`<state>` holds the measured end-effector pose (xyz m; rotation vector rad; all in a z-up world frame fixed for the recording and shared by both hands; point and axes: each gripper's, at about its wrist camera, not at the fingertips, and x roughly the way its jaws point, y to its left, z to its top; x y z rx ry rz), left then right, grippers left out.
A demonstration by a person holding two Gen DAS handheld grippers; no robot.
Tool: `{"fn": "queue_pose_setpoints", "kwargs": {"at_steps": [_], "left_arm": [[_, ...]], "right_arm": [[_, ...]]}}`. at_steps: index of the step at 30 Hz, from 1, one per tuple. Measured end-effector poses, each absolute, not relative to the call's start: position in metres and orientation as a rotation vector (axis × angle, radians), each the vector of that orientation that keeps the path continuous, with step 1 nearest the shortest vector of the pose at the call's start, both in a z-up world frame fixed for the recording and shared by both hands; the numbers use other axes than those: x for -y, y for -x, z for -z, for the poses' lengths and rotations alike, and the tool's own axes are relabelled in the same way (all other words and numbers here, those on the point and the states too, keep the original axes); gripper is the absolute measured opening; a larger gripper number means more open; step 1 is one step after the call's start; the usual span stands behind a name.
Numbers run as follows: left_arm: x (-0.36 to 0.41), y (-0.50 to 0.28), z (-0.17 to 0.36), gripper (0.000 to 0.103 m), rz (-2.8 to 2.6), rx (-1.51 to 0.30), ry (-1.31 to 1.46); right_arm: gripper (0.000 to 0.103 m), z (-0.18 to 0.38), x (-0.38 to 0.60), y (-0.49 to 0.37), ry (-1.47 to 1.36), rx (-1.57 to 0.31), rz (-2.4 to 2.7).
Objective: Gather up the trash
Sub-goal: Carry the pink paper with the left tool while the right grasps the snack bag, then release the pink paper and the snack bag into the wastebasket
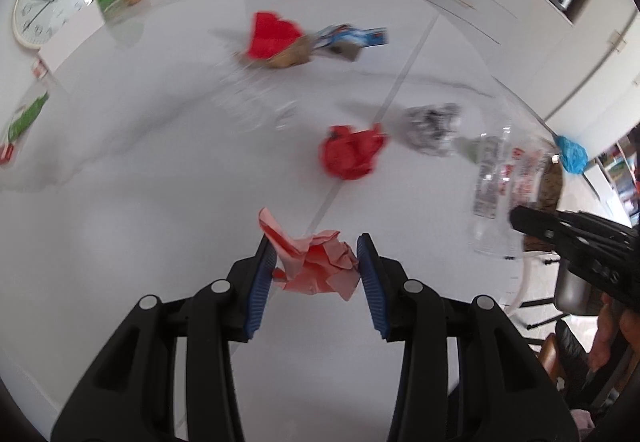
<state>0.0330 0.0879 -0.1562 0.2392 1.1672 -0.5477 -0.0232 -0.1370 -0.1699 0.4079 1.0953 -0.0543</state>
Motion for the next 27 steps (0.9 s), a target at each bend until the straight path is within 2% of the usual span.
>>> {"fn": "queue_pose_setpoints", "kwargs": {"at_steps": [6,15,21,27], "left_arm": [[-0.019,0.006,0.119,0.042,0.713,-1.130,-0.282],[0.081,0.068,0.114,0.042,0.867,-1.106,-0.392],[0.131,0.106,0.129,0.042,0.932,-1.112,-0.499],[0.201,0.149,0.185,0.042,1.067,-1.149,-0.629]], "right_arm": [[0.021,0.136,0.187,0.097,-0.247,-1.069,0.169],[0.022,0.158,0.269,0.180,-0.286,-1.093,0.352],[0.022,0.164,0.295,0.213,-0.328,-1.072,0.384],[0.022,0.186,0.318,0.239,-0.343,-1.098,0.442]]}}
